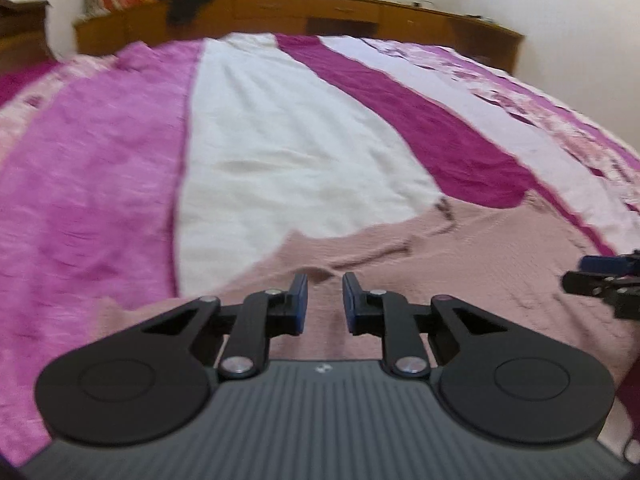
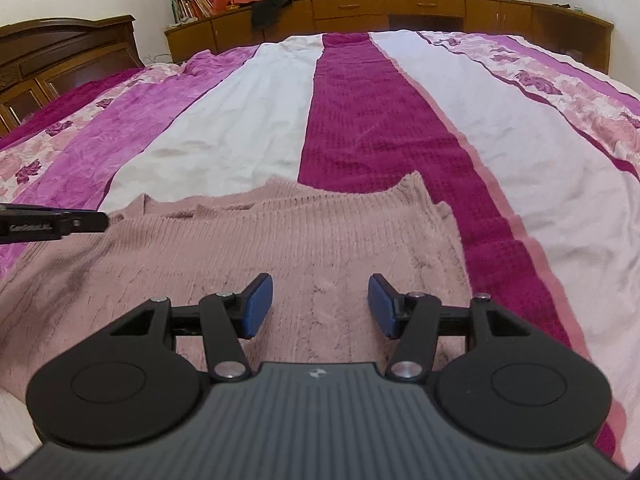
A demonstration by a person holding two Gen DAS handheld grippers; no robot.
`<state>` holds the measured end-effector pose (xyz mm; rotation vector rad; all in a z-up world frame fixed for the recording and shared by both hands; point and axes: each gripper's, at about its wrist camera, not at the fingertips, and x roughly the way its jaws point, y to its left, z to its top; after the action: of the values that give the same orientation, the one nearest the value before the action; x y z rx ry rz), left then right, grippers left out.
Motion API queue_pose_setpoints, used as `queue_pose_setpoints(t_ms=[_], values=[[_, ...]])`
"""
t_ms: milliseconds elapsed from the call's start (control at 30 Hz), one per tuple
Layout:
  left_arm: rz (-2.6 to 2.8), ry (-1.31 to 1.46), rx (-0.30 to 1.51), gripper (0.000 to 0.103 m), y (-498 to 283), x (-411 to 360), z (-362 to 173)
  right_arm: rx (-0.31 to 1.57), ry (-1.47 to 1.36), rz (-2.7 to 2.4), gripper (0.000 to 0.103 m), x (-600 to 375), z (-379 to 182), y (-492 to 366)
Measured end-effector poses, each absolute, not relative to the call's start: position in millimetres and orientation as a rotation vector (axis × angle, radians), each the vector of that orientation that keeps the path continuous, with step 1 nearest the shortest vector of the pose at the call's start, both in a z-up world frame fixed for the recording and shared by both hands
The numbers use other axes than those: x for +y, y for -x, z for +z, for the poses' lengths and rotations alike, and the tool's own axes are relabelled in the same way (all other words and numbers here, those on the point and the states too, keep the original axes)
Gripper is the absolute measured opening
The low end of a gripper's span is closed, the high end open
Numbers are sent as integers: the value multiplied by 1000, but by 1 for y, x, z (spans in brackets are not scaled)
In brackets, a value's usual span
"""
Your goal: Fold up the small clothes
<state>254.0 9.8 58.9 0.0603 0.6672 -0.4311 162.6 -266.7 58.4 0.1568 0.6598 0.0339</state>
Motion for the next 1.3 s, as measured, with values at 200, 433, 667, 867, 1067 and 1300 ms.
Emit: queue_pose_setpoints(t_ms=[200,433,667,867,1067,1300], values=[[-541,-109,723,21,-263,-6,49,663,-171,53,61,-268,50,-161],[-514,-150,716,22,-262,-13,49,652,-179,64,61,-270,49,-159],[-480,-89,786,39,-278,-1,44,642,-176,71,61,-271,45,-158],[-576,-42,776,41,-279,-14,38,637,-169,72,62,-270,42,-159],[-604,130,750,41,-293,-15,38,628,-160,75,63,-268,40,-157],[-581,183,666,45,-285,-8,58,622,-171,76,63,-269,39,-155]])
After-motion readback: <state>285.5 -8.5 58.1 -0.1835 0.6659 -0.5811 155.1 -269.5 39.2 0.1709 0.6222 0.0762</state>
